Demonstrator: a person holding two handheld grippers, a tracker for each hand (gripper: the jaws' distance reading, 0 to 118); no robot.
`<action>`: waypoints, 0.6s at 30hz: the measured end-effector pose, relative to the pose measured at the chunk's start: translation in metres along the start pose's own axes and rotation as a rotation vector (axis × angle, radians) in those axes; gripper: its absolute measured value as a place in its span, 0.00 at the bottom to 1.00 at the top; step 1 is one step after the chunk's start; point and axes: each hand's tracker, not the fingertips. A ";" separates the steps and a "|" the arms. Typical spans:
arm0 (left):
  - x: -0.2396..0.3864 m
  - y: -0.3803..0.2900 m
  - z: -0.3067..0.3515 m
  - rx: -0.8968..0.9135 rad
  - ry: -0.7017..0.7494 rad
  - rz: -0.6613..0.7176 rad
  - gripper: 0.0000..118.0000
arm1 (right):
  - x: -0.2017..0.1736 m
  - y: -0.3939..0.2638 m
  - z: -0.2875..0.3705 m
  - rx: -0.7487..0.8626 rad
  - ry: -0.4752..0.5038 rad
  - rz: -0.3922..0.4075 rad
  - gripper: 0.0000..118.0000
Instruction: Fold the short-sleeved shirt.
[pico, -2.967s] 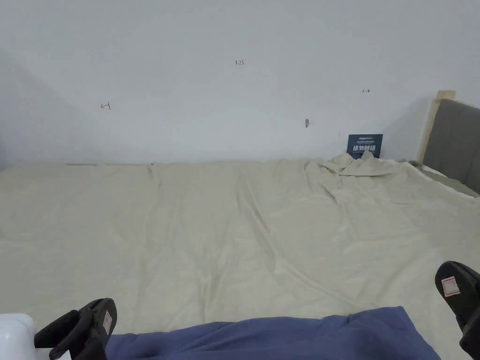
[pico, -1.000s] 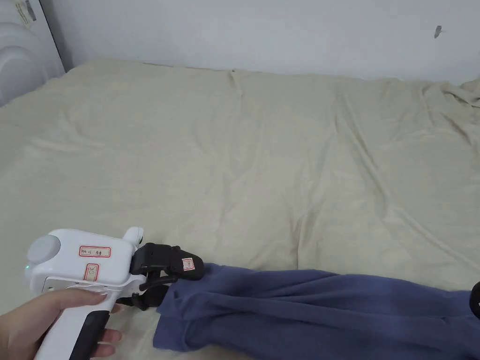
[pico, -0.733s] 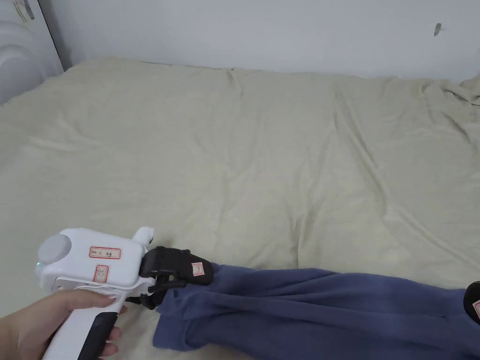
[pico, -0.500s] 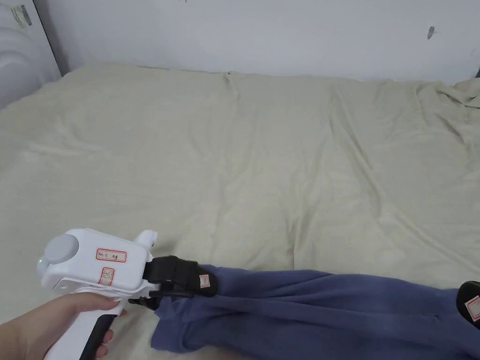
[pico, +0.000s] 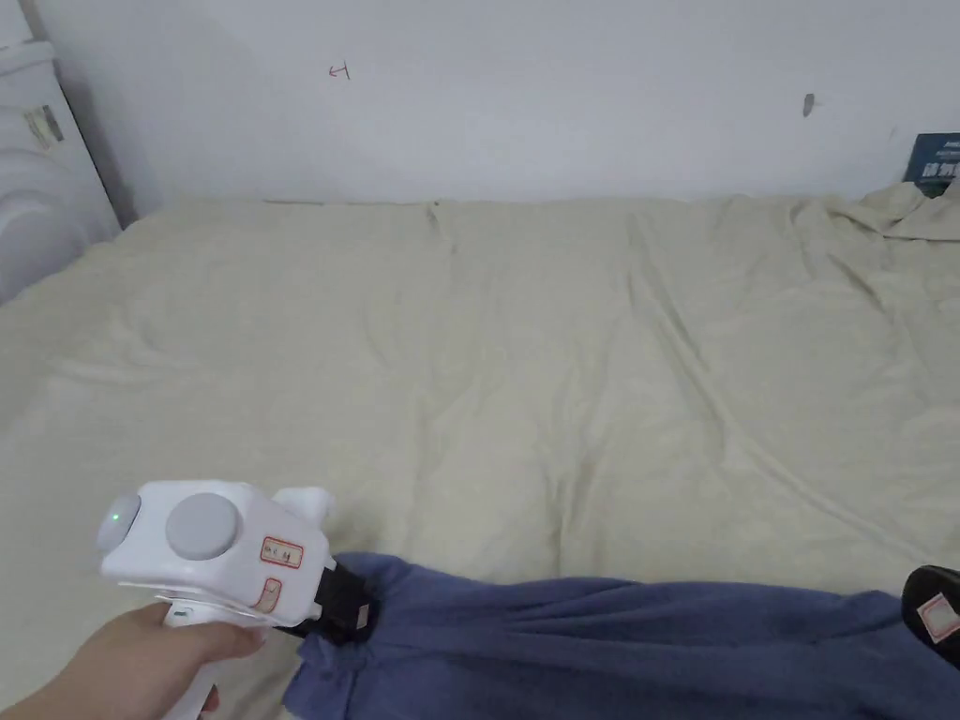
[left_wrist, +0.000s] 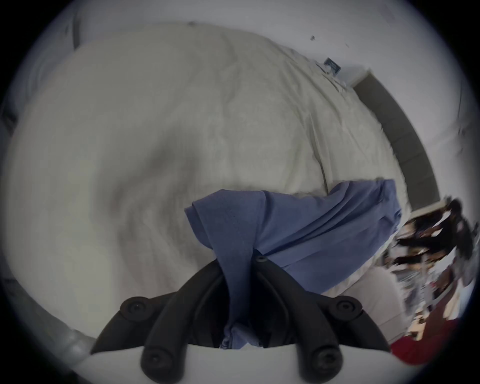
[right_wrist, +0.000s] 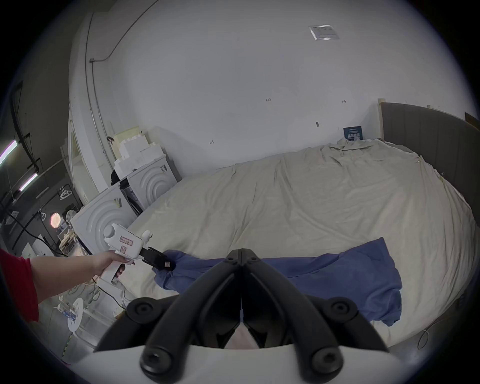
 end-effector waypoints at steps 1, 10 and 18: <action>0.006 0.004 0.008 0.008 0.041 -0.046 0.07 | 0.003 0.001 0.003 0.006 0.002 -0.006 0.01; 0.050 0.016 0.038 -0.029 0.441 -0.205 0.07 | 0.026 -0.002 0.025 0.048 0.012 -0.045 0.01; 0.135 0.035 0.018 -0.058 0.047 -0.058 0.07 | 0.044 -0.011 0.037 0.074 0.018 -0.097 0.01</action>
